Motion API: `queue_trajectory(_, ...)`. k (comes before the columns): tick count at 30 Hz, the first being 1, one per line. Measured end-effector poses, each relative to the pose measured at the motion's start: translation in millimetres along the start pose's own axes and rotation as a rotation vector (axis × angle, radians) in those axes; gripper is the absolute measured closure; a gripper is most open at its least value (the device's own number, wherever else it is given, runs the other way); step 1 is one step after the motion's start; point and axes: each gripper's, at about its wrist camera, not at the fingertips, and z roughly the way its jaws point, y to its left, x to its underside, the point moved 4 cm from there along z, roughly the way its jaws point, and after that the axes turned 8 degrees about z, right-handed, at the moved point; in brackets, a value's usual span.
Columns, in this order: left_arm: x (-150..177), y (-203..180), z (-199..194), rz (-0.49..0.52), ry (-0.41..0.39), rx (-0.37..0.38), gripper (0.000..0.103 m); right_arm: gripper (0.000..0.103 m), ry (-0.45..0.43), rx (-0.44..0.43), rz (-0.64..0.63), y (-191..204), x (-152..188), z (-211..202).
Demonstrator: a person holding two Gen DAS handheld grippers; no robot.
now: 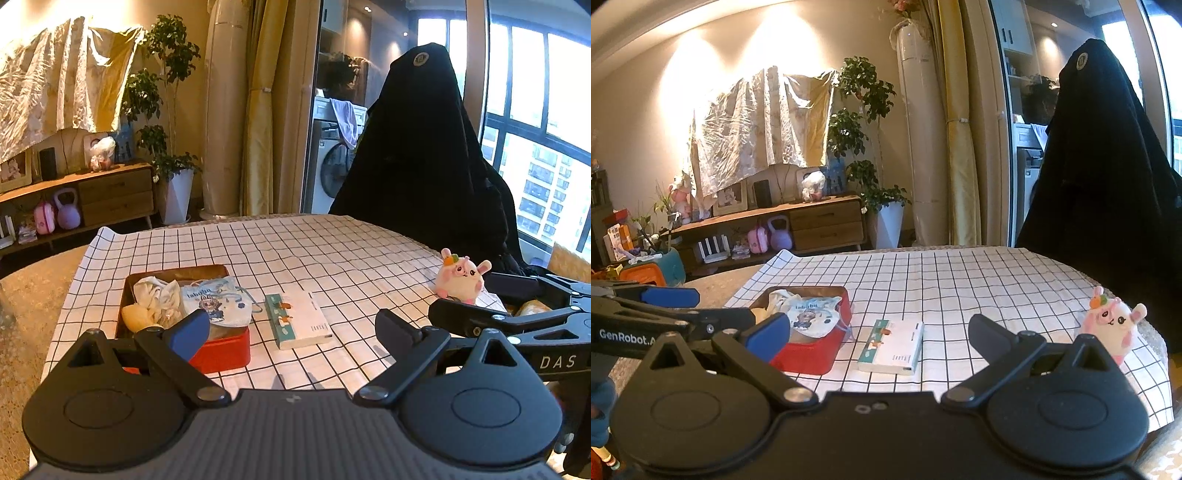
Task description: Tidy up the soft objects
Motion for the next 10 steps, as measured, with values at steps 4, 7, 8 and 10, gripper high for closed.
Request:
queue_trajectory(4, 2.9, -0.4, 0.4, -0.003, 0.008, 0.005, 0.006, 0.0, 0.005, 0.001, 0.002, -1.2, 2.8, -2.0)
queue_trajectory(7, 4.6, -0.6, 0.6, -0.004, 0.012, 0.002, 0.006, 0.0, 0.009, 0.004, 0.002, -1.8, 4.7, -2.2)
queue_trajectory(8, 4.9, -0.6, 0.6, -0.007, 0.015, 0.001, 0.006, 0.0, 0.011, 0.004, 0.001, -1.8, 5.5, -2.3)
queue_trajectory(10, 5.8, -0.6, 0.8, -0.011, 0.018, 0.002, 0.006, 0.0, 0.016, 0.003, 0.001, -1.9, 6.0, -2.2)
